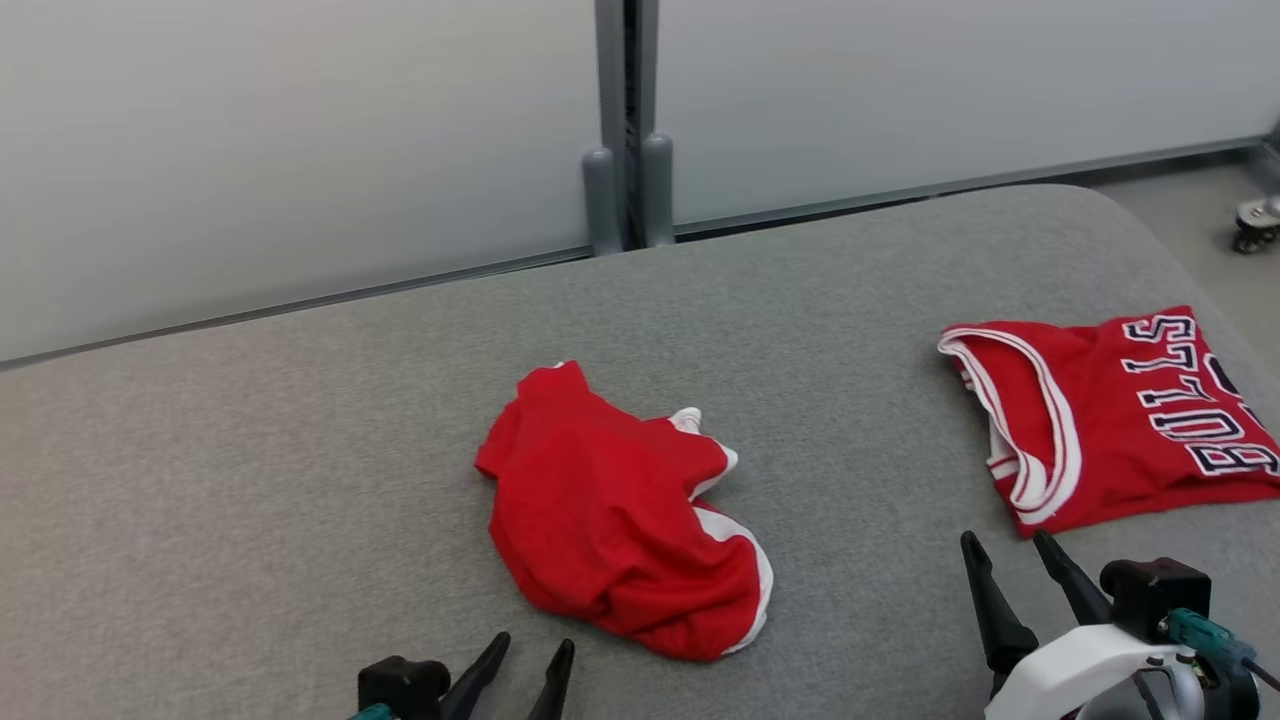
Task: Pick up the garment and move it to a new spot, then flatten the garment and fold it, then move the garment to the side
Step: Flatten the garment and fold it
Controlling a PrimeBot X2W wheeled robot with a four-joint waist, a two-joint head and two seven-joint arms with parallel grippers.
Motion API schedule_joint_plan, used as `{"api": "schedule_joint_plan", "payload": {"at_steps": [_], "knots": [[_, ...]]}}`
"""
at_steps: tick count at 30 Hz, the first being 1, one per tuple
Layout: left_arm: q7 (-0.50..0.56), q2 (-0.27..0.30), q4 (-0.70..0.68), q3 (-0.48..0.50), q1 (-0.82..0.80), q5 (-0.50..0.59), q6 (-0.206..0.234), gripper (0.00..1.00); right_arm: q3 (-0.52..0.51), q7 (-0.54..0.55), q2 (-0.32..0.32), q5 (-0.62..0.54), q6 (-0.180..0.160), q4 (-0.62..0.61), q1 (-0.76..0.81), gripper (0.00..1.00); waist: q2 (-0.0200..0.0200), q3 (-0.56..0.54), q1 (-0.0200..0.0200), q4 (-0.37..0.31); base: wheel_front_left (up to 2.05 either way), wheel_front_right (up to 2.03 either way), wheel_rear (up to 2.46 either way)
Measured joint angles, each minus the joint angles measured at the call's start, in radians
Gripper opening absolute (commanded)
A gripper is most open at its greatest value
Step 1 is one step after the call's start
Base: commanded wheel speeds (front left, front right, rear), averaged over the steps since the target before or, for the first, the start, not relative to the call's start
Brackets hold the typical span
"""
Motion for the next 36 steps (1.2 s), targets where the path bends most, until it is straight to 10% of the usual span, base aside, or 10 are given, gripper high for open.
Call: {"api": "schedule_joint_plan", "payload": {"at_steps": [13,14,15,36], "knots": [[-0.021,-0.007,0.109,-0.031,-0.118,-0.092,0.010,0.96,0.004,-0.022,-0.001,0.008,0.000,0.017,-0.023,1.00,0.0000,0.061,0.0000,-0.162,0.00,0.00,0.00],[-0.033,-0.008,0.106,-0.028,-0.123,-0.097,0.010,0.24,0.005,-0.025,-0.001,0.008,0.000,0.019,-0.024,1.00,0.0000,0.061,0.0000,-0.164,0.00,0.00,0.00],[-0.047,-0.007,0.099,-0.027,-0.128,-0.097,0.010,0.00,0.006,-0.026,-0.001,0.008,0.000,0.021,-0.025,1.00,0.0000,0.059,0.0000,-0.164,0.00,0.00,0.00],[0.199,-0.007,-0.373,-0.266,-0.494,-0.219,0.027,0.00,0.026,-0.028,0.000,0.020,0.000,0.043,-0.028,1.00,0.0000,-0.005,0.0000,-0.067,0.00,0.00,0.00]]}}
